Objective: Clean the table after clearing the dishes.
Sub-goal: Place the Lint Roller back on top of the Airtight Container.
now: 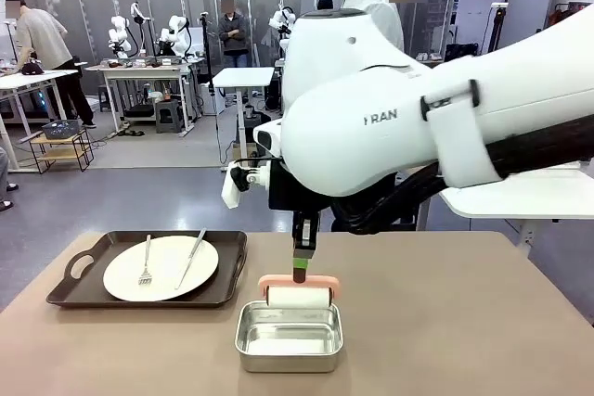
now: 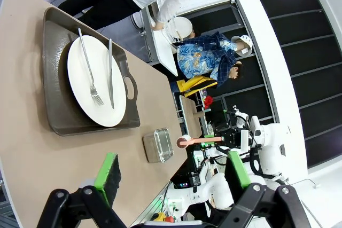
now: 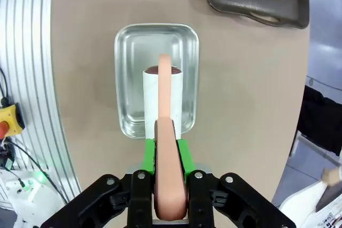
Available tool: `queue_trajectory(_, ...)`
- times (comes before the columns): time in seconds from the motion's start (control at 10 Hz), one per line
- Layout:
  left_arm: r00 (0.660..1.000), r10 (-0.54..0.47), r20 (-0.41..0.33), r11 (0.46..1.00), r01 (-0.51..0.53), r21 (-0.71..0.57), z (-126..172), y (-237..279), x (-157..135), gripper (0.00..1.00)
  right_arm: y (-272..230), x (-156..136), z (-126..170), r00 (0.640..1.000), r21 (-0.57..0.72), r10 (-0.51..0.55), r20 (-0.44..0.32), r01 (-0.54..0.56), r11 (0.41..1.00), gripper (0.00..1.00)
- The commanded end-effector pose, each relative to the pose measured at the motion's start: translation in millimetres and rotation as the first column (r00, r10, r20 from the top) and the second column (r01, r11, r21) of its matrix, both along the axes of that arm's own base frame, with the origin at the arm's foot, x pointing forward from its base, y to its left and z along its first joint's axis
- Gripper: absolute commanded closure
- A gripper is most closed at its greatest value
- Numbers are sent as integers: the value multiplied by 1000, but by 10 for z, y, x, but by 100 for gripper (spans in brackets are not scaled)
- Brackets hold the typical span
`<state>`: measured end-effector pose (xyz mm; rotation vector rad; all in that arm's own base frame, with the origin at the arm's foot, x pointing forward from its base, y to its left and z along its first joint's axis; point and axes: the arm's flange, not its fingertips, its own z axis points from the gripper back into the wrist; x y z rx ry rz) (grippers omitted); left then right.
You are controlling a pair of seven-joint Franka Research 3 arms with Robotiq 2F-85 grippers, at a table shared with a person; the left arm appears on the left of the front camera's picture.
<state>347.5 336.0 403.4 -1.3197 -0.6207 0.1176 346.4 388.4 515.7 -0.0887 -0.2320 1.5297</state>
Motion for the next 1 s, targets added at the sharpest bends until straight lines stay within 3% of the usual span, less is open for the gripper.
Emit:
queue_trajectory(0.0,1000,-2,7,1000,2,-4,21,18,-23,0,-56,-86,32,1000,18,7,-6,-7,1000,79)
queue_trajectory(0.5,1000,-2,7,1000,2,-4,21,18,-23,0,-4,-13,39,1000,11,-4,-1,4,1000,79)
queue_trajectory(0.9,1000,-2,7,1000,2,-4,21,18,-23,0,283,290,-284,998,-28,-3,-63,1,1000,79)
